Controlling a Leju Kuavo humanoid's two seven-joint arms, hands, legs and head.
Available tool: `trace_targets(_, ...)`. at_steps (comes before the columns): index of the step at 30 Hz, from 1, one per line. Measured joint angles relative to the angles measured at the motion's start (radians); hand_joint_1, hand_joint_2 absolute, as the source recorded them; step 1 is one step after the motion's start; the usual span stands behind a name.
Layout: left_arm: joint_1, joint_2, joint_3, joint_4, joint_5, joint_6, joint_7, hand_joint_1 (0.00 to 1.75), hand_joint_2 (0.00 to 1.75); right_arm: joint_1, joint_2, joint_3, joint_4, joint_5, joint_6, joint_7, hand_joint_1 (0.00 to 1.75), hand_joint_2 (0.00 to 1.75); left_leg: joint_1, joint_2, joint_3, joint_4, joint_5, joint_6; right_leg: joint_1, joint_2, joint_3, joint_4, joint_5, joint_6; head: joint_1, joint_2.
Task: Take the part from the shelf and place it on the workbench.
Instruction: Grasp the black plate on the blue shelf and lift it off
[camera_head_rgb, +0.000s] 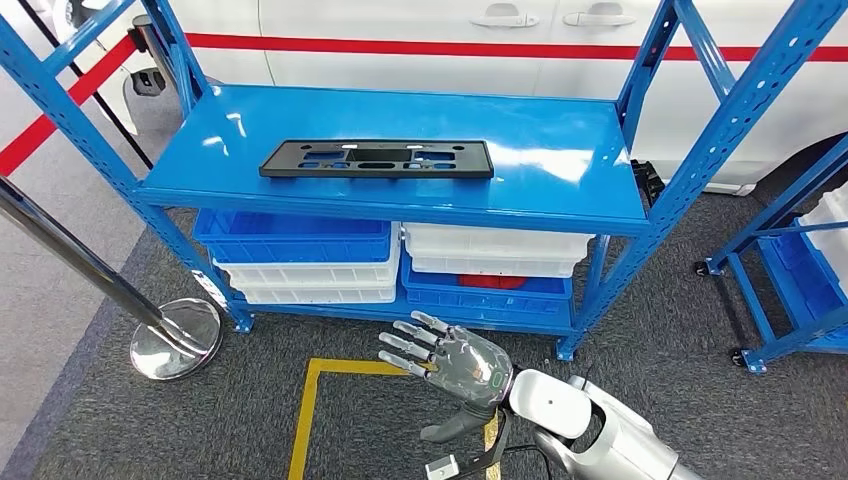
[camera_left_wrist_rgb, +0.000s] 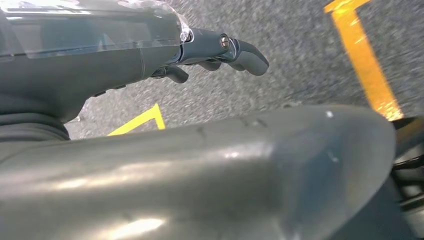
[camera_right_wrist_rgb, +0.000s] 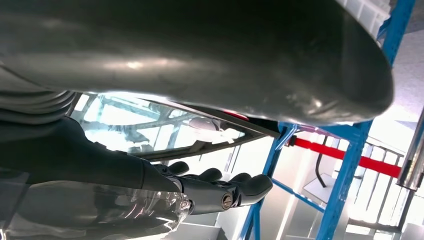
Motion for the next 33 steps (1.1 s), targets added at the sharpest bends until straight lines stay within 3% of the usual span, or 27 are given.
trace_targets(2, -0.001, 0.0, 0.0, 0.0, 0.0, 0.0, 0.0, 0.0, 0.0, -0.001, 0.0, 0.0, -0.002, 0.0, 0.0, 0.0, 0.0, 0.0, -0.006, -0.001, 0.049, -0.122, 0.057, 0.013, 0.002, 0.002, 0.021, -0.003, -0.019, 0.009, 0.0, 0.0)
trace_targets(5, -0.003, -0.001, 0.0, 0.001, -0.001, -0.002, 0.001, 0.0, 0.0, 0.0, 0.0, 0.001, -0.007, 0.001, -0.001, 0.0, 0.0, 0.0, -0.012, -0.001, 0.075, -0.176, 0.042, 0.033, 0.004, 0.003, 0.032, -0.007, -0.023, 0.029, 0.0, 0.0)
trace_targets(7, -0.002, -0.001, 0.0, 0.001, -0.002, -0.002, 0.003, 0.0, 0.0, 0.0, 0.0, 0.001, -0.012, 0.001, -0.001, 0.001, 0.0, 0.0, -0.006, -0.003, 0.1, -0.194, 0.033, 0.045, 0.003, 0.003, 0.026, 0.024, -0.011, 0.041, 0.0, 0.0)
trace_targets(9, -0.004, -0.002, 0.0, 0.001, -0.003, -0.002, 0.004, 0.0, 0.0, -0.001, 0.0, 0.0, -0.014, 0.002, -0.002, 0.003, 0.0, 0.0, -0.002, -0.004, 0.132, -0.209, 0.024, 0.054, 0.001, 0.004, -0.026, 0.116, -0.016, 0.048, 0.0, 0.0)
trace_targets(11, -0.006, -0.002, 0.0, 0.001, -0.004, -0.001, 0.006, 0.0, 0.0, 0.001, 0.005, 0.0, -0.013, 0.002, -0.002, 0.004, 0.0, 0.0, -0.003, -0.005, 0.151, -0.213, 0.011, 0.058, 0.0, 0.005, -0.115, 0.225, -0.061, 0.054, 0.0, 0.0)
trace_targets(13, -0.004, -0.002, 0.0, 0.001, -0.005, -0.001, 0.009, 0.0, 0.0, 0.005, 0.009, 0.0, -0.013, 0.003, -0.002, 0.004, 0.0, 0.0, -0.003, -0.007, 0.172, -0.212, -0.007, 0.058, -0.002, 0.005, -0.176, 0.259, -0.088, 0.06, 0.0, 0.0)
trace_targets(14, -0.003, -0.002, 0.0, 0.001, -0.006, 0.0, 0.011, 0.0, 0.0, 0.006, 0.009, 0.0, -0.013, 0.003, -0.002, 0.004, 0.0, 0.0, -0.003, -0.009, 0.185, -0.212, -0.016, 0.057, -0.003, 0.005, -0.184, 0.232, -0.068, 0.06, 0.0, 0.0)
trace_targets(15, -0.003, -0.002, 0.0, 0.001, -0.007, 0.0, 0.012, 0.0, 0.0, 0.006, 0.01, 0.0, -0.013, 0.003, -0.002, 0.004, 0.0, 0.0, -0.003, -0.01, 0.199, -0.212, -0.026, 0.055, -0.004, 0.004, -0.178, 0.179, -0.022, 0.059, 0.0, 0.0)
trace_targets(16, -0.003, -0.003, -0.001, 0.001, -0.009, 0.001, 0.013, 0.0, 0.0, 0.006, 0.01, 0.0, -0.013, 0.003, -0.002, 0.004, 0.0, 0.0, -0.003, -0.01, 0.209, -0.212, -0.037, 0.052, -0.004, 0.003, -0.167, 0.112, 0.041, 0.054, 0.0, 0.0)
trace_targets(18, -0.004, -0.005, -0.001, 0.002, -0.009, 0.002, 0.015, 0.0, 0.0, 0.005, 0.01, 0.001, -0.011, 0.003, -0.001, 0.004, 0.0, 0.0, -0.004, -0.011, 0.223, -0.209, -0.055, 0.041, 0.003, 0.0, -0.151, 0.019, 0.119, 0.038, 0.0, 0.0)
trace_targets(19, -0.004, -0.006, -0.001, 0.003, -0.009, 0.002, 0.016, 0.0, 0.0, 0.005, 0.011, 0.001, -0.011, 0.003, -0.001, 0.003, 0.0, 0.0, -0.005, -0.011, 0.226, -0.207, -0.061, 0.034, 0.007, 0.0, -0.15, 0.003, 0.133, 0.03, 0.0, 0.0)
trace_targets(20, -0.006, -0.007, -0.001, 0.003, -0.009, 0.002, 0.017, 0.0, 0.0, 0.004, 0.011, 0.001, -0.01, 0.003, -0.001, 0.002, 0.0, 0.0, -0.006, -0.011, 0.23, -0.205, -0.063, 0.027, 0.01, 0.001, -0.15, 0.003, 0.127, 0.022, 0.0, 0.0)
trace_targets(23, -0.008, -0.007, -0.001, 0.003, -0.009, 0.003, 0.018, 0.0, 0.0, 0.0, 0.006, 0.001, -0.011, 0.003, -0.002, 0.001, 0.0, 0.0, -0.003, -0.005, 0.216, -0.159, -0.08, 0.013, 0.006, 0.003, -0.13, -0.008, 0.128, 0.003, 0.0, 0.0)
trace_targets(27, -0.009, -0.007, -0.001, 0.003, -0.009, 0.004, 0.018, 0.0, 0.0, -0.002, -0.002, 0.002, -0.011, 0.003, -0.002, 0.0, 0.0, 0.0, 0.003, -0.002, 0.084, 0.061, -0.173, -0.005, 0.006, 0.001, -0.116, -0.012, 0.116, -0.01, 0.0, 0.0)
trace_targets(28, -0.008, -0.007, -0.001, 0.003, -0.009, 0.004, 0.018, 0.0, 0.0, -0.002, -0.002, 0.002, -0.011, 0.003, -0.002, 0.0, 0.0, 0.0, 0.004, -0.001, 0.062, 0.082, -0.174, -0.008, 0.006, 0.002, -0.114, -0.011, 0.114, -0.009, 0.0, 0.0)
trace_targets(29, -0.007, -0.007, -0.001, 0.003, -0.009, 0.004, 0.018, 0.0, 0.0, -0.001, -0.002, 0.003, -0.011, 0.003, -0.002, 0.0, 0.0, 0.0, 0.005, 0.0, 0.058, 0.063, -0.152, -0.009, 0.006, 0.003, -0.11, -0.011, 0.11, -0.008, 0.0, 0.0)
trace_targets(31, -0.007, -0.006, 0.0, 0.003, -0.009, 0.004, 0.018, 0.0, 0.0, -0.001, -0.002, 0.004, -0.011, 0.003, -0.002, 0.0, 0.0, 0.0, 0.007, 0.001, 0.097, -0.064, -0.062, -0.005, 0.005, 0.005, -0.1, -0.01, 0.103, -0.002, 0.0, 0.0)
trace_targets(33, -0.009, -0.006, -0.001, 0.003, -0.008, 0.004, 0.018, 0.0, 0.0, -0.001, -0.002, 0.006, -0.012, 0.003, -0.002, 0.0, 0.0, 0.0, 0.004, 0.001, 0.133, -0.176, -0.015, 0.005, 0.006, 0.005, -0.095, -0.008, 0.098, 0.006, 0.0, 0.0)
